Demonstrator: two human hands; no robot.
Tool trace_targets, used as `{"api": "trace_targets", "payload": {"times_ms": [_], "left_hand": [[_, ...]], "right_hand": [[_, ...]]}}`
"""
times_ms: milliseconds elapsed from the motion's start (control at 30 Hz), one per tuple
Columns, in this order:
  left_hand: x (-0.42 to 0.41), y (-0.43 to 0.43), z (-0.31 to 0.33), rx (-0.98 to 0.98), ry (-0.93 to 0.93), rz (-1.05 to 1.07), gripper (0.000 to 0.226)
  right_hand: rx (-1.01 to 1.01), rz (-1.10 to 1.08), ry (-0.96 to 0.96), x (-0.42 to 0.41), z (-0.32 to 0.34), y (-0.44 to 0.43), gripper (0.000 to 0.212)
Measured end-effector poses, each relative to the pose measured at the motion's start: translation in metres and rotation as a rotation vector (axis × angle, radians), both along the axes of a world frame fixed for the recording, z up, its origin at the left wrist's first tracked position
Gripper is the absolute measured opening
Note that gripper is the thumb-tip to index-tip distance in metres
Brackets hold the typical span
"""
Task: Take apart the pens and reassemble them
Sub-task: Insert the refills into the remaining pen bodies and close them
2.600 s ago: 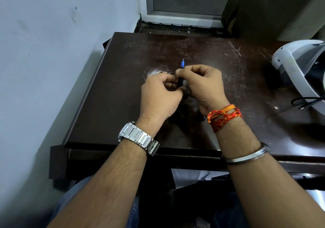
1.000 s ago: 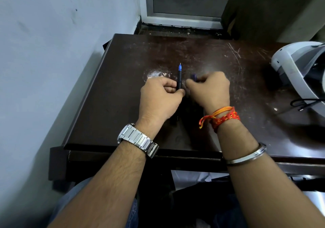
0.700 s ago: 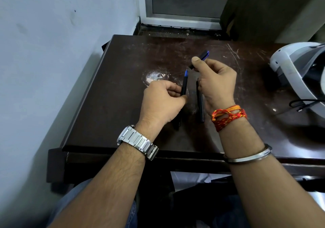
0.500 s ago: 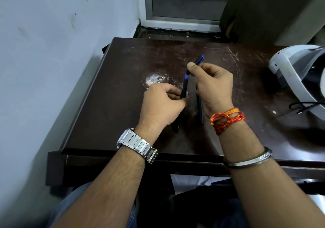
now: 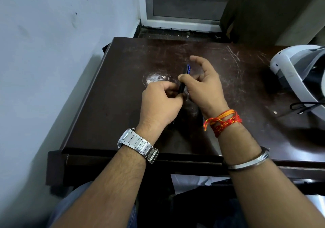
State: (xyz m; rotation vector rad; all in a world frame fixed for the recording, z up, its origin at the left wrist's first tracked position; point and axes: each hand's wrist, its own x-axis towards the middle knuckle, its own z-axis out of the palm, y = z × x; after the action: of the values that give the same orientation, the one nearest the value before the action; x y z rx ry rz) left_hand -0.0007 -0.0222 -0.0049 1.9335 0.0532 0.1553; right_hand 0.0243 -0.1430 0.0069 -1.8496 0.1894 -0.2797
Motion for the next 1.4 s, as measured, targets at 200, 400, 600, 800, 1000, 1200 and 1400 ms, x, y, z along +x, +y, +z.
{"api": "trace_targets", "payload": {"times_ms": [200,400,600,800,1000,1200,1400], "left_hand": [[-0.001,-0.002,0.002,-0.021,-0.058,0.031,0.015],[-0.003,-0.003,0.004,-0.086,-0.082,0.059,0.012],[-0.005,-0.005,0.003,-0.13,-0.089,0.091,0.012],[-0.005,-0.008,0.001,-0.146,-0.084,0.097,0.017],[-0.008,-0.011,0.003,-0.107,-0.094,0.108,0.019],[-0.005,-0.008,0.006,-0.079,-0.112,0.109,0.017],[-0.007,-0.009,0.01,-0.061,-0.106,0.08,0.016]], "right_hand": [[-0.141,0.095,-0.003,-0.006,-0.004,0.008,0.048],[-0.12,0.091,-0.02,-0.01,-0.001,0.012,0.058],[-0.127,0.05,-0.046,-0.01,0.0,0.014,0.056],[-0.174,0.022,-0.063,-0.01,-0.001,0.016,0.048],[-0.2,-0.005,-0.06,-0.009,-0.001,0.014,0.043],[-0.15,0.008,-0.05,-0.009,-0.002,0.016,0.048],[-0.192,-0.022,-0.042,-0.009,0.001,0.01,0.054]]}}
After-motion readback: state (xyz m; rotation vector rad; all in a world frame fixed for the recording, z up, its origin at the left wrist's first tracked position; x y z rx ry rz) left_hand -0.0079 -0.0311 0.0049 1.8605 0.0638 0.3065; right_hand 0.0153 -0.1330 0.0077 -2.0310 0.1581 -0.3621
